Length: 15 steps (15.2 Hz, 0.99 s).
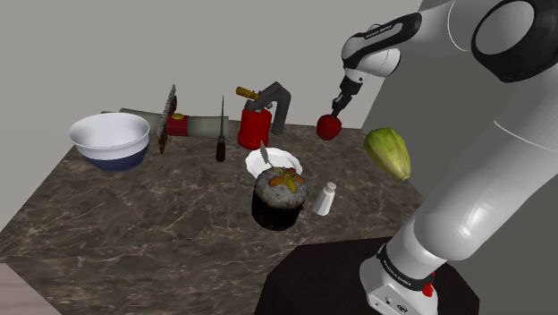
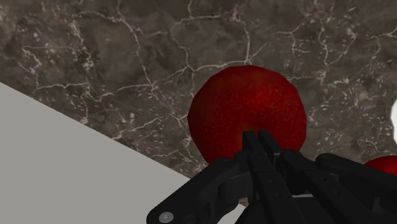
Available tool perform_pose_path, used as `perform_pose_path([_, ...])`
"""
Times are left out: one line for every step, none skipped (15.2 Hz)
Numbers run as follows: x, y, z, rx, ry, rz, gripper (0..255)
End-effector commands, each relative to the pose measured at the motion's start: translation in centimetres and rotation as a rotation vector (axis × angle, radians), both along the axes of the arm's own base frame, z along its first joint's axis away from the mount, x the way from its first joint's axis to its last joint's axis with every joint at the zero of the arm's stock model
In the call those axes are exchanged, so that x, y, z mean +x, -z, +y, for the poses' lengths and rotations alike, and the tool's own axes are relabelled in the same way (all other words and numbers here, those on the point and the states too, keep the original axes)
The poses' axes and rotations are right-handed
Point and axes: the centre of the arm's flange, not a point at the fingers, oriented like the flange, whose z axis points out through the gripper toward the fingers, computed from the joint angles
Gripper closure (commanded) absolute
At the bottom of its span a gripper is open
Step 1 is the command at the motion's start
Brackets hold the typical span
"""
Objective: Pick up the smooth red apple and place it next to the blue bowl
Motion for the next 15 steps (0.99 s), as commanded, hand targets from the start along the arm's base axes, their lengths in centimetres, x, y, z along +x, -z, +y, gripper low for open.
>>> perform_pose_path([0.0, -1.1, 0.1, 0.0, 0.0, 0.0, 255])
perform_pose_path([0.0, -1.7, 0.1, 0.0, 0.0, 0.0, 255])
perform_pose_path([0.0, -2.2, 0.1, 0.0, 0.0, 0.0, 255])
perform_pose_path([0.0, -2.7, 0.1, 0.0, 0.0, 0.0, 255])
perform_pose_path([0.0, -3.2, 0.1, 0.0, 0.0, 0.0, 255])
perform_pose_path([0.0, -3.8, 0.1, 0.0, 0.0, 0.0, 255])
perform_pose_path([0.0, -4.3, 0.1, 0.0, 0.0, 0.0, 255])
perform_pose_path([0.0, -4.8, 0.1, 0.0, 0.0, 0.0, 255])
perform_pose_path([0.0, -5.4, 0.1, 0.0, 0.0, 0.0, 255])
perform_pose_path([0.0, -5.9, 0.1, 0.0, 0.0, 0.0, 255])
perform_pose_path([0.0, -6.4, 0.1, 0.0, 0.0, 0.0, 255])
perform_pose_path([0.0, -6.9, 0.1, 0.0, 0.0, 0.0, 255])
perform_pose_path([0.0, -7.5, 0.1, 0.0, 0.0, 0.0, 255])
perform_pose_path([0.0, -8.0, 0.1, 0.0, 0.0, 0.0, 255])
perform_pose_path([0.0, -8.5, 0.1, 0.0, 0.0, 0.0, 255])
